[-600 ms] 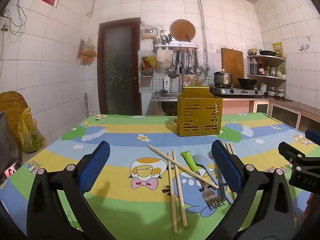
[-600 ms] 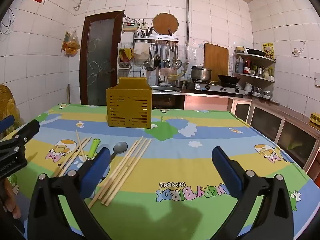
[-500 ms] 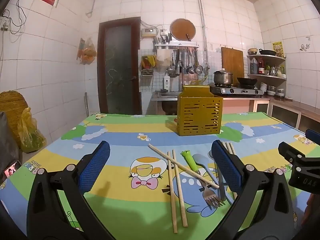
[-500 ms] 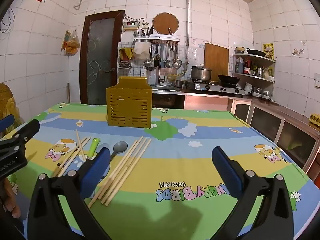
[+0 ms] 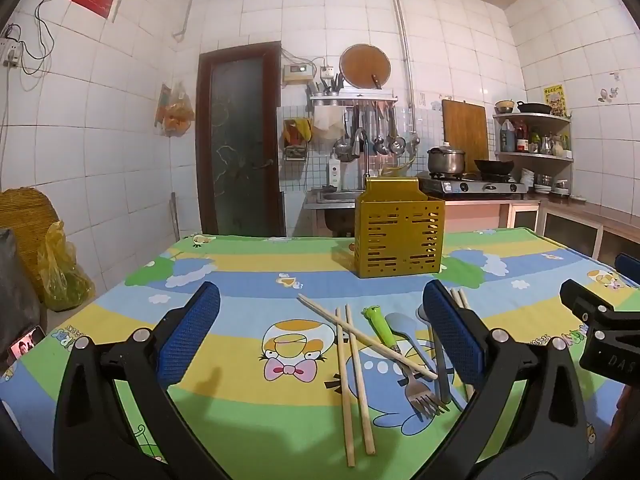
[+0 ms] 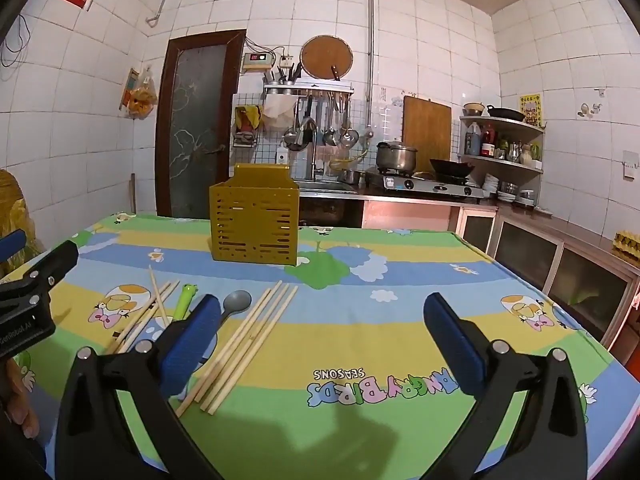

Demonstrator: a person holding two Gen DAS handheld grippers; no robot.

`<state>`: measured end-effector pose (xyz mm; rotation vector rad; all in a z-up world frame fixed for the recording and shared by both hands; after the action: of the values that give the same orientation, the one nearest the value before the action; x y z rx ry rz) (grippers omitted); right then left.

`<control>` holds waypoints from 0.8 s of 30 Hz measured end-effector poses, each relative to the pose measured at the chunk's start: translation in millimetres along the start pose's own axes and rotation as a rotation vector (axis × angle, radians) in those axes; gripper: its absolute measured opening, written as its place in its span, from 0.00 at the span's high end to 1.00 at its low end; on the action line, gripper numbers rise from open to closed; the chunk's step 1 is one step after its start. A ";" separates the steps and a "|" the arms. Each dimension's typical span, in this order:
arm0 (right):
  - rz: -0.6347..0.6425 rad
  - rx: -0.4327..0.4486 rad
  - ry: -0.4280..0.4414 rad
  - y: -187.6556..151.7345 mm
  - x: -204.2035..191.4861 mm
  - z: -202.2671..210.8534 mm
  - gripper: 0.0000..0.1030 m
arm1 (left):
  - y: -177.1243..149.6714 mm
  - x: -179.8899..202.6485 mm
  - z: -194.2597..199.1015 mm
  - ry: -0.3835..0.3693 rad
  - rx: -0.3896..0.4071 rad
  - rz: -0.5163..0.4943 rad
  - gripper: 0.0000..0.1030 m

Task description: Organize utensils

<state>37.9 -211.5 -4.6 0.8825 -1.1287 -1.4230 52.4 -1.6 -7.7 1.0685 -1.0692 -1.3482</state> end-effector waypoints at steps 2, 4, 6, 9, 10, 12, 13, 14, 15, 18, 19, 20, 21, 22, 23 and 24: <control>-0.002 0.000 0.000 1.0 1.6 0.5 0.04 | 0.1 0.6 -0.1 0.000 -0.002 0.000 0.05; -0.003 0.002 -0.003 1.3 2.6 1.2 0.04 | 0.6 1.1 1.1 -0.001 -0.002 0.002 0.05; -0.004 0.005 -0.004 1.4 3.1 1.8 0.04 | 1.4 1.6 2.7 -0.001 -0.001 0.003 0.05; -0.006 0.003 -0.007 1.2 4.3 0.8 0.04 | 2.5 2.2 4.7 -0.002 0.000 0.006 0.05; -0.006 0.004 -0.007 1.5 4.6 1.3 0.04 | 2.9 2.3 5.2 -0.002 -0.001 0.006 0.05; -0.007 0.004 -0.009 1.5 4.6 1.7 0.04 | 0.0 0.0 2.2 0.000 0.002 0.004 0.05; -0.007 0.003 -0.009 1.4 4.9 1.7 0.04 | 0.1 -0.1 2.6 0.000 0.001 0.006 0.05; -0.007 0.003 -0.008 1.3 4.9 1.6 0.04 | 0.2 -0.1 3.2 0.000 0.001 0.007 0.05; -0.006 0.004 -0.009 1.4 5.3 2.0 0.04 | 0.3 0.0 3.7 0.000 0.000 0.008 0.05; -0.008 0.004 -0.008 1.7 5.5 1.7 0.04 | 0.6 0.7 5.5 -0.001 0.000 0.008 0.05; -0.008 0.003 -0.009 1.9 5.3 1.8 0.04 | -0.4 -0.6 1.4 0.000 0.001 0.006 0.05; -0.007 0.003 -0.009 1.8 5.1 2.0 0.04 | -0.3 -0.5 1.9 0.000 0.001 0.005 0.05; -0.008 0.004 -0.009 2.0 5.6 2.3 0.04 | -0.3 -0.8 1.5 0.000 0.001 0.006 0.05; -0.008 0.004 -0.009 2.2 5.2 2.3 0.04 | -0.2 -0.8 1.9 0.000 0.001 0.006 0.05; -0.007 0.003 -0.009 2.2 5.2 2.4 0.04 | -0.1 -1.0 2.3 -0.001 0.002 0.007 0.05; -0.008 0.003 -0.009 2.3 5.5 2.4 0.04 | 0.0 -1.2 2.6 -0.001 0.002 0.008 0.05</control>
<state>35.4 -216.5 -1.4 0.8840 -1.1351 -1.4334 49.9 -0.3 -7.1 1.0639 -1.0744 -1.3416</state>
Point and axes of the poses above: each gripper's, at about its wrist camera, not at the fingertips, and z roughly against the way its jaws point, x to its right, y to its top, the point moved 6 cm from there along -z, roughly the way its jaws point, and after that the axes turned 2 degrees about -y, right-handed, at the moved point
